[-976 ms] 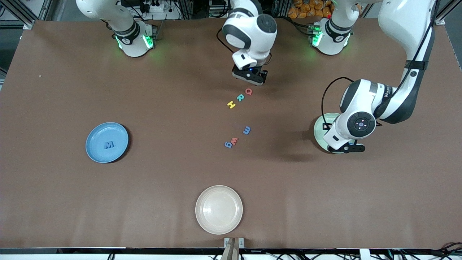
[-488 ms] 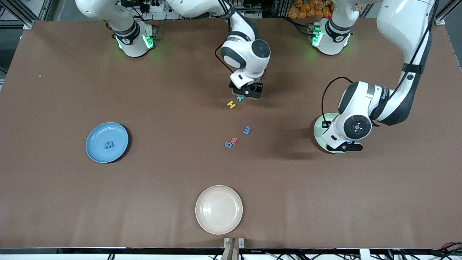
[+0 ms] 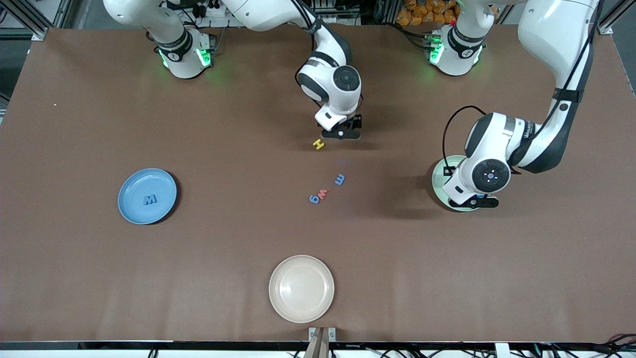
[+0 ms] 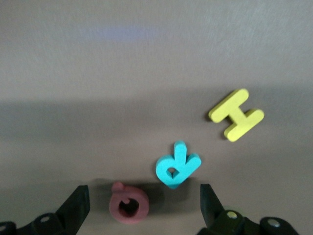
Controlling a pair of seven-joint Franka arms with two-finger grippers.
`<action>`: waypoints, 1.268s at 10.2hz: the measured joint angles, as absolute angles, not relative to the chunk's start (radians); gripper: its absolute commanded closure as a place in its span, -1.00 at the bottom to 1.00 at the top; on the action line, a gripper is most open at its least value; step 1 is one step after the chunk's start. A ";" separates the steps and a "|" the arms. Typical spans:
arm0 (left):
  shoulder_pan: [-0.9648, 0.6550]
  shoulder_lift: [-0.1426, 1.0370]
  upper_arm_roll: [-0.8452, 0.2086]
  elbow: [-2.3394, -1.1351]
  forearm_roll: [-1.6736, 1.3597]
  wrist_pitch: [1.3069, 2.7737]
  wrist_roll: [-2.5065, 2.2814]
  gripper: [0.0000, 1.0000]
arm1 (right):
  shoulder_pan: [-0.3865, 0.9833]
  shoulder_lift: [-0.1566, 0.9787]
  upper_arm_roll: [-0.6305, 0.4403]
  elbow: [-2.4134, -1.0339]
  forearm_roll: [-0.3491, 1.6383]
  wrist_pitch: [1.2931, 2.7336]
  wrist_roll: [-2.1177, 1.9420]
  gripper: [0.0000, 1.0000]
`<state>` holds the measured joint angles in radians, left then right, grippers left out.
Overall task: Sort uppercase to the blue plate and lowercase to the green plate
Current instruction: 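Release the h on the green plate while the right gripper grasps the pink Q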
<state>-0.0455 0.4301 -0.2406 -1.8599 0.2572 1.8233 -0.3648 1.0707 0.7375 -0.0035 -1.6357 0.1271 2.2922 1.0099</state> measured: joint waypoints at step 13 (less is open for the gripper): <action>-0.053 0.435 -0.241 -1.859 0.274 1.815 -0.339 -1.00 | 1.081 0.732 0.001 -1.662 0.167 2.363 0.995 1.00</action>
<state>-0.0528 0.4352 -0.2415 -1.8591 0.2743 1.8151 -0.3392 1.0814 0.7321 0.0010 -1.6616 0.1672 2.3632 0.9949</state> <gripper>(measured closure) 0.000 0.463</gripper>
